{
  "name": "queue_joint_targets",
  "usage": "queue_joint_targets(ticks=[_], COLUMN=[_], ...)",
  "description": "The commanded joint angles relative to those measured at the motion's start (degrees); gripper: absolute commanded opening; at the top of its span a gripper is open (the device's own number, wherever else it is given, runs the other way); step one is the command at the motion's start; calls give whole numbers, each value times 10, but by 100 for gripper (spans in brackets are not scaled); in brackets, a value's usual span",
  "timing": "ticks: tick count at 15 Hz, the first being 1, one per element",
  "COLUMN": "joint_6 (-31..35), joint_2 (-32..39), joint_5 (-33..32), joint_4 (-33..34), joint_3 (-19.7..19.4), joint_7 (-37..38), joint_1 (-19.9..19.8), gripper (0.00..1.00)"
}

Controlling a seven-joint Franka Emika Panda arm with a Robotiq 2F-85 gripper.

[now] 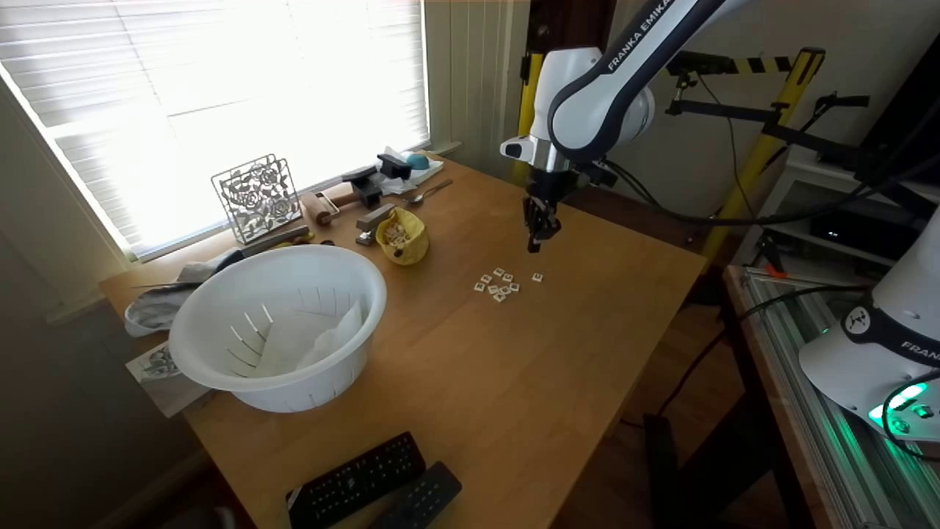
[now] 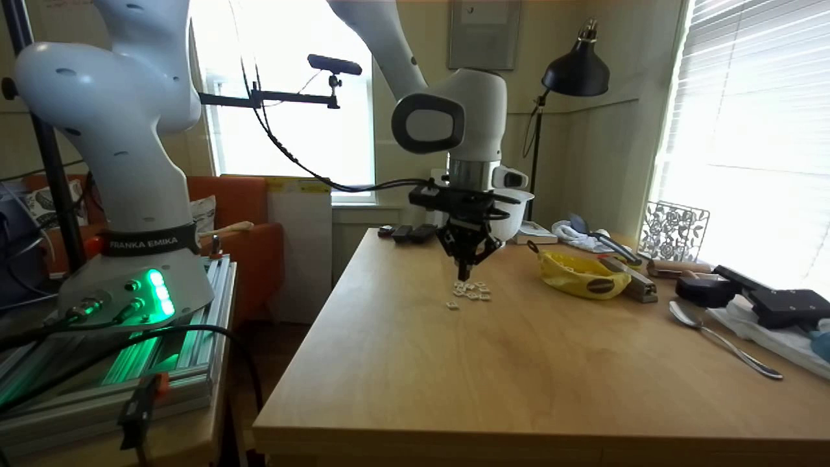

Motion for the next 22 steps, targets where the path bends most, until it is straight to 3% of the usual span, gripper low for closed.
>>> queue_joint_targets(ticks=[1, 8, 13, 22], joint_6=[-7, 39, 82, 105], joint_2=[-12, 4, 29, 74], joint_5=[0, -16, -42, -23], joint_4=[-13, -35, -38, -25], joint_3=[-41, -76, -126, -147], joint_7=[120, 389, 577, 710], joint_1=[43, 103, 157, 188], gripper=[0, 0, 0, 0])
